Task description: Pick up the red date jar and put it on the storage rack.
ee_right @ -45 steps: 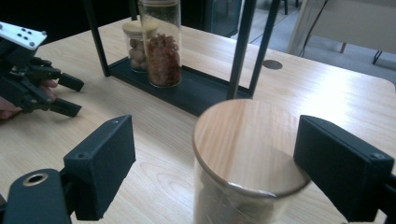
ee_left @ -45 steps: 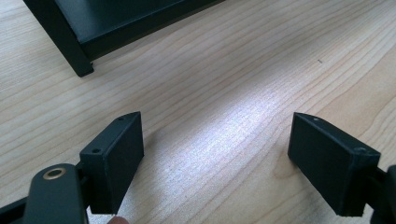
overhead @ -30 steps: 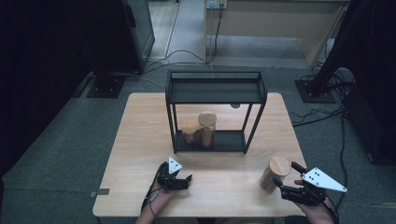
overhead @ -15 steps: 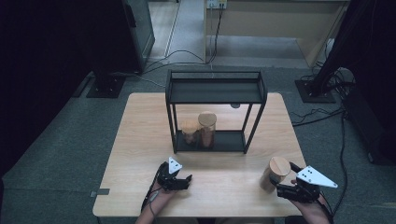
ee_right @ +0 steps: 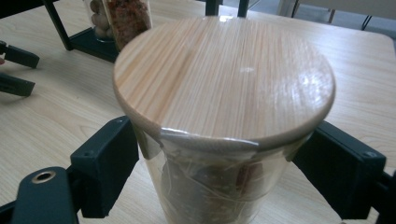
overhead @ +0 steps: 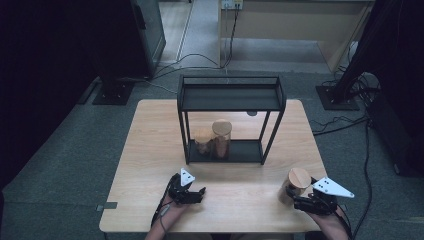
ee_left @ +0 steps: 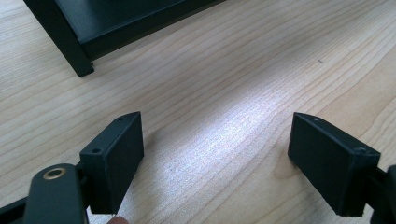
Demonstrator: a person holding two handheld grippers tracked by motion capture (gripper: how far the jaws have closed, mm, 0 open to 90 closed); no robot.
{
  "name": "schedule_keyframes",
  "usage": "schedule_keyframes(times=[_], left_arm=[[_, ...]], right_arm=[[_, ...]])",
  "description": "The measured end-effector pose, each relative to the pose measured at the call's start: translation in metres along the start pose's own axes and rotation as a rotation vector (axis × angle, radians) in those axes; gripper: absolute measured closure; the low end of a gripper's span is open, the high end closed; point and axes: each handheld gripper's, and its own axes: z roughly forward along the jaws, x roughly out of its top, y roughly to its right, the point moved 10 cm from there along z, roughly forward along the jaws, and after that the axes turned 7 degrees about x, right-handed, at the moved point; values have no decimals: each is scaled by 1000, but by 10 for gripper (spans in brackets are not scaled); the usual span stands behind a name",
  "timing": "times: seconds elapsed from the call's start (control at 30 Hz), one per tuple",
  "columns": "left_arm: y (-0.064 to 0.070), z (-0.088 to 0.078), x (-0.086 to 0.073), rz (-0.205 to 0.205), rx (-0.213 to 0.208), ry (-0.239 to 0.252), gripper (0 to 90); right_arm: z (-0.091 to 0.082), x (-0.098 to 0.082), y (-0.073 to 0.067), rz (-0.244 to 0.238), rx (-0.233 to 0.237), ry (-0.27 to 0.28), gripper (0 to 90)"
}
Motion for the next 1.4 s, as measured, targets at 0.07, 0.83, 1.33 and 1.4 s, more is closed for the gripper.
schedule_keyframes(times=[0.07,0.83,1.33,1.4], left_arm=[[0,0,0,0,0,0,183],[0,0,0,0,0,0,183],[0,0,0,-1,-1,0,183],[0,0,0,-1,-1,0,183]], right_arm=[[2,-1,1,1,-1,-5,154],[15,-11,2,14,-13,28,250],[19,-1,-12,18,-24,51,252],[20,2,-15,14,-31,55,251]])
